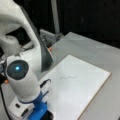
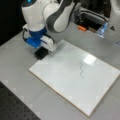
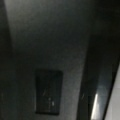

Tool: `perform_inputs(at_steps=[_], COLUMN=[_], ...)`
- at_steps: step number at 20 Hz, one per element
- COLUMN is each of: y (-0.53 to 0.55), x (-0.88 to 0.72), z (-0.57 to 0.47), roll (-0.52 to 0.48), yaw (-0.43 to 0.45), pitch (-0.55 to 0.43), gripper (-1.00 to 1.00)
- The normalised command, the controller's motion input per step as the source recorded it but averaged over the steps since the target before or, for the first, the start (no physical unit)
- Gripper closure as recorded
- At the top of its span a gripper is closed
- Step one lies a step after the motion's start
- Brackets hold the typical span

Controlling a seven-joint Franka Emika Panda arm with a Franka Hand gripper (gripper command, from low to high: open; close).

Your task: Erasing curve lines

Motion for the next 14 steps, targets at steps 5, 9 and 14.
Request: perform_inputs(at_steps=[5,9,14], y=[0.01,0.04,0.06], x=[0.05,0.04,0.02], z=[-0.06,-0.09,-0.07], roll=[0.106,0.113,0.085], yaw=[-0.129,-0.132,-0.120], pitch=[-0.118,-0.117,-0.108], gripper=[-1.00,-1.00,1.00])
